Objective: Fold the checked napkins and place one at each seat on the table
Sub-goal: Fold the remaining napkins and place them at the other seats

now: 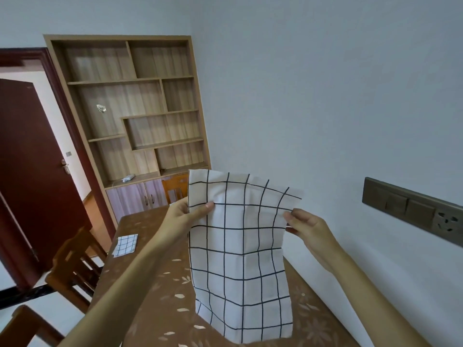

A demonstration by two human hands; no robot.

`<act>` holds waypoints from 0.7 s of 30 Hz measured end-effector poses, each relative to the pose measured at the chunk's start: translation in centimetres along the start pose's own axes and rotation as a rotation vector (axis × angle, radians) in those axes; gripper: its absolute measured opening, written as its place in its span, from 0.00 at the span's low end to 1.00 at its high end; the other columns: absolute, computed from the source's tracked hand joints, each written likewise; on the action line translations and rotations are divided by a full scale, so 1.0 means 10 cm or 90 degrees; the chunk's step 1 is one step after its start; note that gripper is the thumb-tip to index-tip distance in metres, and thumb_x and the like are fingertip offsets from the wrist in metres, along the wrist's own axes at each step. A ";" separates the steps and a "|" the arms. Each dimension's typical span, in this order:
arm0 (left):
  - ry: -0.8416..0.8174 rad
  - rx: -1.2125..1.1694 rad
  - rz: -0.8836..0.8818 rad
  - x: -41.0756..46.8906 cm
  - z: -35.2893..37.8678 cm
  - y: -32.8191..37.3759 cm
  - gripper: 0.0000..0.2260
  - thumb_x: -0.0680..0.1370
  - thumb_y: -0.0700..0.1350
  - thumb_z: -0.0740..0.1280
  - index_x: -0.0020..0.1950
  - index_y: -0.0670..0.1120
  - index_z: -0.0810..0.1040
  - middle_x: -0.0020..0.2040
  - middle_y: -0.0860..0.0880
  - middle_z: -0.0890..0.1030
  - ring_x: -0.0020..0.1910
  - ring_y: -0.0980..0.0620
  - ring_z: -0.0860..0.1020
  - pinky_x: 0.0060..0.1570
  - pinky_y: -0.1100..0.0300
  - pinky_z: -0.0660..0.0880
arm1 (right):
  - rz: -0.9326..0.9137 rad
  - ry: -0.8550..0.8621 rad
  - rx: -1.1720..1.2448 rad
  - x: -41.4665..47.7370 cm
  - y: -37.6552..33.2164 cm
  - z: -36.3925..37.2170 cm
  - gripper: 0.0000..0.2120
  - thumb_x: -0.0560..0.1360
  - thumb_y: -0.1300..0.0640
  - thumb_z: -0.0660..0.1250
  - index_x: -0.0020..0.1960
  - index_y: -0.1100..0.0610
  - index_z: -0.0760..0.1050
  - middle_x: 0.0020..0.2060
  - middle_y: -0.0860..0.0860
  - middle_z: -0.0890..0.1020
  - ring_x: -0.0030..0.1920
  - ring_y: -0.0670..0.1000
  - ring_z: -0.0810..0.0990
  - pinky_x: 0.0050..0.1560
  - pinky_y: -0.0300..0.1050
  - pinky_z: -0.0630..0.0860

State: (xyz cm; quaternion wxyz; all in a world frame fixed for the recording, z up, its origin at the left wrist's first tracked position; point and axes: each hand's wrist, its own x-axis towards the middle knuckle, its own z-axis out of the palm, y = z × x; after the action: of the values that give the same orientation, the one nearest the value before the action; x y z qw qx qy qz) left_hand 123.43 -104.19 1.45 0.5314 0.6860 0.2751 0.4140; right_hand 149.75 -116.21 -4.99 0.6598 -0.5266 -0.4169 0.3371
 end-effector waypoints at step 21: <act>0.021 -0.058 -0.053 0.02 -0.08 0.10 0.12 0.81 0.44 0.67 0.62 0.41 0.80 0.55 0.42 0.86 0.53 0.43 0.85 0.46 0.50 0.84 | 0.064 -0.161 0.012 -0.10 0.01 0.22 0.15 0.72 0.57 0.75 0.58 0.60 0.83 0.54 0.56 0.87 0.57 0.55 0.85 0.63 0.54 0.78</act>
State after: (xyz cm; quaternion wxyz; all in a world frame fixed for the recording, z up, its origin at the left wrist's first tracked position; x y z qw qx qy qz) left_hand 122.78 -103.94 2.55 0.5743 0.6421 0.2927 0.4150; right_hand 147.31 -116.13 -5.08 0.5891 -0.4940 -0.4669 0.4370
